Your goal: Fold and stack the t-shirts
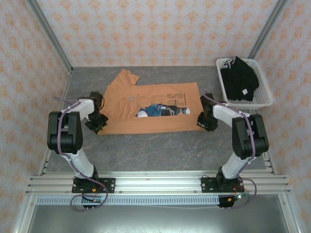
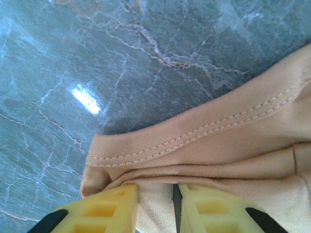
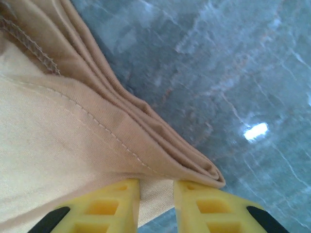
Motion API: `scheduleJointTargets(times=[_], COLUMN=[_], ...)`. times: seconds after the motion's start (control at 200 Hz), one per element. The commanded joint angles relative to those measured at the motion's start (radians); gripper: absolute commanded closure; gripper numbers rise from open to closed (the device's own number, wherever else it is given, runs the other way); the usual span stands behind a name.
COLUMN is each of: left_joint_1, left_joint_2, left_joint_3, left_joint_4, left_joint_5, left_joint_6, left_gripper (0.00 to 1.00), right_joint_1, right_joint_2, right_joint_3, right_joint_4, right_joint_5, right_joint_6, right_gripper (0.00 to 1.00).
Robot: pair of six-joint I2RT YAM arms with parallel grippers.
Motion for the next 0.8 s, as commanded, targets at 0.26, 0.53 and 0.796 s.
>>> scheduleJointTargets(times=[0.26,0.53,0.796], left_joint_1=[0.010,-0.030,-0.132], left_joint_2=[-0.304,-0.245,-0.045], left_joint_3=[-0.083,-0.064,0.007], left_joint_4=[-0.109,0.069,0.144], left_joint_5=[0.034,0.169,0.146], left_joint_6=[-0.003,-0.096,-0.133], left_gripper=[0.54,0.62,0.68], right_joint_1=[0.003,0.012,0.060], right_joint_2=[-0.228,-0.132,0.094], right_joint_3=[-0.036,0.032,0.110], right_joint_4=[-0.077,0.032,0.089], right_joint_5=[0.021,-0.066,-0.087], right_joint_6=[-0.026,-0.038,0.000], right_gripper=[0.59,0.67,0.71])
